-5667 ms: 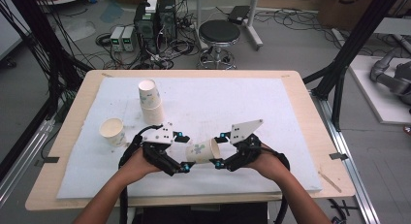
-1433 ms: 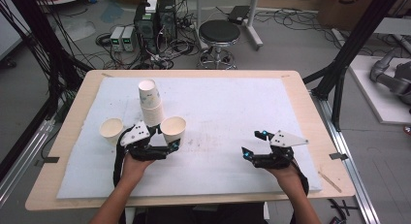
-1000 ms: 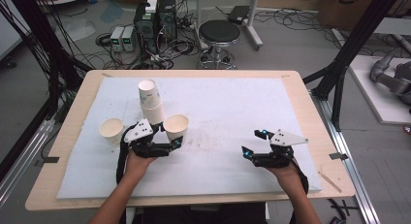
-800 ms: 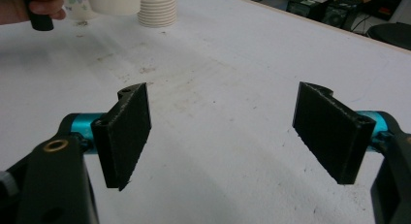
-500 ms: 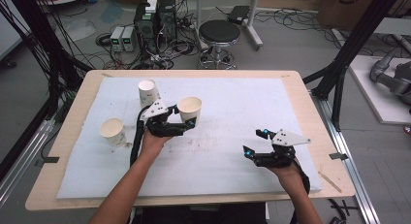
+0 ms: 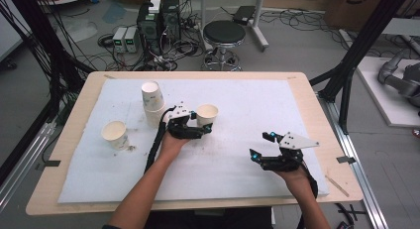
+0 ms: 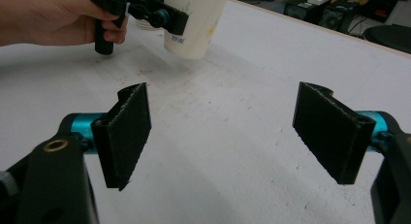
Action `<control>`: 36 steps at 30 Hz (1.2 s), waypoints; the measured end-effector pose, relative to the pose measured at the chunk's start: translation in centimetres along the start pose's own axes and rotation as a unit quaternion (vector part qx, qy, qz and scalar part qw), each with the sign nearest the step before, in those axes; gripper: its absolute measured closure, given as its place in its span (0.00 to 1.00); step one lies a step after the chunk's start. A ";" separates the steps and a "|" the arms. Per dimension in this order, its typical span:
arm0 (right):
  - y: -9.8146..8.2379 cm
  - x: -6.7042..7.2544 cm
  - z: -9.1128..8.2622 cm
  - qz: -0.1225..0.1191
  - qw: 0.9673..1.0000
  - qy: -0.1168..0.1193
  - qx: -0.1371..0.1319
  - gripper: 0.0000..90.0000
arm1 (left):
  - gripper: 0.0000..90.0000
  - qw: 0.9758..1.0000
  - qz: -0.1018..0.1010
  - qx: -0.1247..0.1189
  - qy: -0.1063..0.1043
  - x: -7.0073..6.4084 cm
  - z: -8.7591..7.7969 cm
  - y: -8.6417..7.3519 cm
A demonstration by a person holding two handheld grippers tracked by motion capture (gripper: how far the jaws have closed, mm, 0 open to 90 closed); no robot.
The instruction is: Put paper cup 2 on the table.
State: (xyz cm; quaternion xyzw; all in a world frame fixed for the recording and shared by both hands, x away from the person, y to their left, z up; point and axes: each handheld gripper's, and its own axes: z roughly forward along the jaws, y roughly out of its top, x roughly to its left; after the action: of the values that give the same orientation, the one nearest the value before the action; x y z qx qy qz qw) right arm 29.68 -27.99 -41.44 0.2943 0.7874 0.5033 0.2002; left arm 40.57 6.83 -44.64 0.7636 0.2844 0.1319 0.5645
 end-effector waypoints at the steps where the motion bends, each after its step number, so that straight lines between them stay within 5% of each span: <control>1: 0.0 0.0 0.0 0.001 1.000 0.000 0.001 0.24 | 0.34 1.000 0.003 0.006 0.001 -0.1 0.2 -0.1; 7: 0.0 0.0 -0.1 0.000 1.000 0.001 0.000 0.24 | 0.34 0.999 0.009 0.049 0.012 -0.3 0.6 -0.5; 21: 0.0 0.1 -0.3 -0.001 1.000 0.000 -0.001 0.24 | 0.34 0.996 0.015 0.088 0.026 -0.9 -0.9 -0.8; 24: 0.0 0.2 -0.3 0.000 1.000 0.001 -0.001 0.25 | 0.33 0.995 0.003 0.091 0.030 -0.9 -1.1 -0.7; 28: 0.0 0.1 -0.3 0.001 1.000 0.001 0.000 0.24 | 0.22 0.996 -0.026 0.079 0.013 -0.8 -2.0 -0.7; 36: -0.2 0.0 -0.5 0.004 1.000 0.000 0.000 0.24 | 0.19 0.999 -0.038 0.008 0.013 -1.1 -6.5 -1.5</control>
State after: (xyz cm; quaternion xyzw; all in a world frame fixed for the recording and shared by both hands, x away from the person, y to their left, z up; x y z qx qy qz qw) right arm 29.32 -28.43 -41.39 0.2971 0.7864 0.5040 0.1982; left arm 35.86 11.59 -43.79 0.7549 0.3214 0.1177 0.5595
